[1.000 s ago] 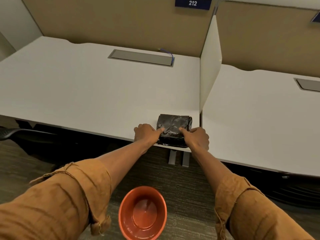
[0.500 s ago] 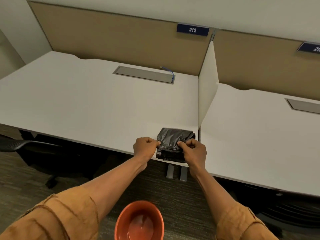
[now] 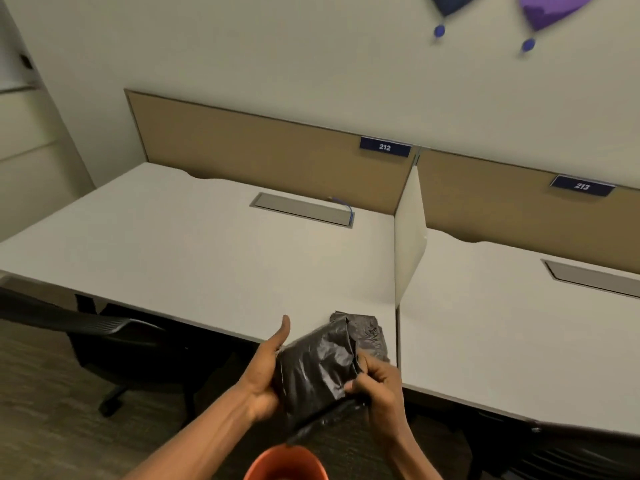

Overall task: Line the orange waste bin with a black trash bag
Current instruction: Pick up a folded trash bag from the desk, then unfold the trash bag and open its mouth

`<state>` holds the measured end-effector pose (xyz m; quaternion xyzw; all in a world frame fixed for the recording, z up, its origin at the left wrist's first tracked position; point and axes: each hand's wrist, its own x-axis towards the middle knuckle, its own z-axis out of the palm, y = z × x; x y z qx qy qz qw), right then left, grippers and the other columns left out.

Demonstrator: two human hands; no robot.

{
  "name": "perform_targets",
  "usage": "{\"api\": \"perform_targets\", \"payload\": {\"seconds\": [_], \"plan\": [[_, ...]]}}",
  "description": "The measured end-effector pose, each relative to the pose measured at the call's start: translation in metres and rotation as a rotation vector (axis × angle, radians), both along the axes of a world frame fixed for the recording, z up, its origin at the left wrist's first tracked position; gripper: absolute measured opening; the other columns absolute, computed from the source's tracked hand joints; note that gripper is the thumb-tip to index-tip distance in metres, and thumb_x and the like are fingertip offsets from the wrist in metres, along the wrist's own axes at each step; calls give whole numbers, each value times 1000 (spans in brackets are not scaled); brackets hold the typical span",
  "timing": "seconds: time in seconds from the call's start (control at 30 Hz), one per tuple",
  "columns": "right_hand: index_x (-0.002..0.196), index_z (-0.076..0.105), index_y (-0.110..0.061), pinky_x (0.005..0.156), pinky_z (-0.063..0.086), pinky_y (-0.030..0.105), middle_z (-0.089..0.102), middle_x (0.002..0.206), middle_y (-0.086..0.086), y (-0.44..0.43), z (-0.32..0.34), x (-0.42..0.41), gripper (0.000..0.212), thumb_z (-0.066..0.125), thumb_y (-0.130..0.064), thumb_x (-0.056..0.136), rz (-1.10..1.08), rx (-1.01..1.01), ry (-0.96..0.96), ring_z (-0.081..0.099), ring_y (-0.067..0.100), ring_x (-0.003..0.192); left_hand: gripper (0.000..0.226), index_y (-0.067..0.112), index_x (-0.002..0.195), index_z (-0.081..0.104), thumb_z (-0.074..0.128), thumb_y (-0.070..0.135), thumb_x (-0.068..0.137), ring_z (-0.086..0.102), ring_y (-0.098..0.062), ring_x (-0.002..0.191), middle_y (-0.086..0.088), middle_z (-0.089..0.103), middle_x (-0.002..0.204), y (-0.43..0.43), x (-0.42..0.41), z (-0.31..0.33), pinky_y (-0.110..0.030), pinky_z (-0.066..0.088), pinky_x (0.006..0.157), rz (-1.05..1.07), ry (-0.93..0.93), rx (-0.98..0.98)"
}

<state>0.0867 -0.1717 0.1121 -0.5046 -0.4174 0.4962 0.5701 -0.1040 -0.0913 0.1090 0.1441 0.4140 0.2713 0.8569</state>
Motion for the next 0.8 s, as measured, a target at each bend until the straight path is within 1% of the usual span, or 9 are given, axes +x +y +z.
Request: {"api": "perform_targets", "payload": {"seconds": [0.1, 0.23, 0.3, 0.37, 0.43, 0.5, 0.57, 0.7, 0.8], "plan": [[53, 43, -11, 50, 34, 23, 40, 53, 4, -28, 13, -26, 29, 72, -17, 54, 88, 7, 60, 39, 15, 52, 63, -6, 132, 75, 86, 37, 87, 76, -41, 109, -31, 77, 127, -13, -29, 34, -59, 47, 122, 58, 75, 115], [56, 53, -1, 56, 36, 29, 47, 58, 12, -55, 13, -51, 41, 86, -26, 54, 175, -49, 118, 48, 21, 57, 33, -9, 125, 75, 74, 5, 95, 80, -40, 109, -31, 80, 121, -33, -69, 69, -49, 65, 98, 59, 274, 386], [85, 58, 21, 65, 43, 30, 51, 79, 21, -63, 13, -63, 69, 89, -39, 69, 190, -99, 219, 49, 32, 74, 22, -4, 119, 79, 68, 3, 101, 82, -36, 108, -25, 83, 116, -48, -89, 85, -44, 65, 93, 33, 364, 511], [119, 56, 21, 74, 50, 30, 58, 97, 25, -68, 21, -75, 86, 80, -52, 80, 193, -108, 192, 55, 35, 88, 19, 2, 116, 81, 68, 3, 102, 83, -30, 109, -16, 86, 112, -62, -103, 97, -40, 65, 94, 39, 444, 620], [127, 67, 0, 89, 56, 33, 73, 112, 19, -67, 36, -89, 72, 80, -56, 83, 196, -83, 52, 69, 29, 105, 19, 6, 116, 82, 70, 3, 102, 84, -26, 108, -11, 87, 110, -73, -111, 102, -42, 65, 95, 105, 487, 690], [130, 71, -10, 103, 57, 40, 78, 124, 12, -63, 50, -105, 56, 84, -42, 85, 201, -69, -76, 73, 23, 120, 19, 6, 116, 82, 72, 1, 100, 84, -29, 105, -14, 87, 109, -79, -116, 104, -46, 64, 96, 229, 467, 666], [126, 75, -12, 105, 57, 45, 80, 122, 10, -59, 58, -122, 42, 85, -24, 87, 140, -46, -103, 74, 25, 120, 21, 4, 114, 82, 76, -2, 95, 85, -29, 102, -16, 87, 107, -83, -122, 105, -44, 62, 97, 332, 443, 627], [102, 83, -12, 86, 60, 31, 84, 99, 5, -49, 65, -142, 11, 80, -7, 93, -28, -4, -160, 78, 19, 99, 26, 2, 107, 82, 88, -2, 81, 86, -26, 90, -15, 87, 97, -86, -132, 111, -32, 69, 71, 457, 424, 596], [88, 81, -10, 73, 54, 23, 77, 84, 11, -45, 71, -149, 16, 71, -14, 100, -53, 16, -172, 70, 11, 84, 34, 3, 95, 83, 93, 27, 73, 85, -27, 82, -11, 87, 86, -85, -139, 108, -31, 65, 68, 534, 451, 588]]}}
